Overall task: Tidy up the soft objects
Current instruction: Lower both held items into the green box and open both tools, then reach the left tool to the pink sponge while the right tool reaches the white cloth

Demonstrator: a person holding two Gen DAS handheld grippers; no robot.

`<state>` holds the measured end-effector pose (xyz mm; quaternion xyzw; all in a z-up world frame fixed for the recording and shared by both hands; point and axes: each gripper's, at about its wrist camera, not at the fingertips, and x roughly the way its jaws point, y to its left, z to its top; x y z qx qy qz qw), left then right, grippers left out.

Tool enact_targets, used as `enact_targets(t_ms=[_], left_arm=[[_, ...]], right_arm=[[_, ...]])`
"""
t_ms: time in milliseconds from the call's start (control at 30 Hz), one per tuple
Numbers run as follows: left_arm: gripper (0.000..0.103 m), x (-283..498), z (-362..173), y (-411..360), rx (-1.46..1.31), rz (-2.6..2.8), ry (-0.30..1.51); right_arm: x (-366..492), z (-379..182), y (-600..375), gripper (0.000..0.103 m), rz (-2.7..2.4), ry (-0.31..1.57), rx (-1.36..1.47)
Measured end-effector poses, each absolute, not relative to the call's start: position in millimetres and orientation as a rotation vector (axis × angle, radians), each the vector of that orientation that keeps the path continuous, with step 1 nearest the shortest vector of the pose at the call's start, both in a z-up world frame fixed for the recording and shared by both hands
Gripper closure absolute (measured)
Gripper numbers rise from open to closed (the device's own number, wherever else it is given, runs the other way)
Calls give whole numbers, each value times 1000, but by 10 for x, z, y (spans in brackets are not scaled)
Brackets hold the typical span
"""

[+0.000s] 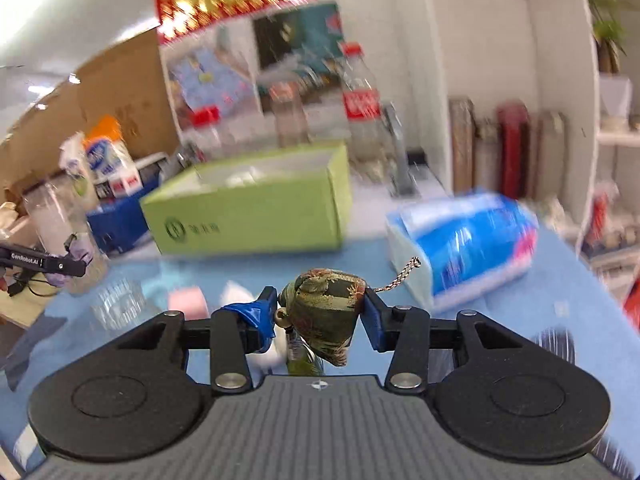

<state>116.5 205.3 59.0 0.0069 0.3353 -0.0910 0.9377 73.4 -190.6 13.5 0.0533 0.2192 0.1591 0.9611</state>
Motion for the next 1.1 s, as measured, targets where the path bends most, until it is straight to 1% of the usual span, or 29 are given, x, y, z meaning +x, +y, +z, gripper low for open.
enact_targets(t_ms=[200,300,367,467,533,600,633,667,700,833,967,1100], left_arm=[[59,1879,1070,1651,4,-212,629],[58,2326,1145,1427,20,-206,626],[58,2597,1108,1329,19,-197,638],[58,2922,969,1233,35,-156,669],[58,3072,847,1205,53,-126,690],[55,3185,749,1214,53,-110,714],[48,3225,709,1225,55,-103,721],[35,3251,677,1247,54,-101,724],[31,3285,653,1268,52,-95,726],[32,3294,630,1316,48,-96,726],[32,3243,660,1344,30,-100,722],[31,3115,719,1351,21,-100,717]], right_arm=[[1470,781,-1674,73,390,301,45],[1929,1033,-1529,73,412,276,43],[2213,1106,-1401,73,415,281,26],[2586,1079,-1226,73,422,312,-4],[2793,964,-1131,73,423,349,-15],[2973,820,-1073,72,423,383,-5],[3044,748,-1051,70,426,404,1],[3106,681,-1025,69,421,424,7],[3142,628,-1006,69,408,438,12],[3184,570,-938,66,363,467,-12],[3102,631,-981,62,348,426,9],[3027,698,-994,60,362,428,21]])
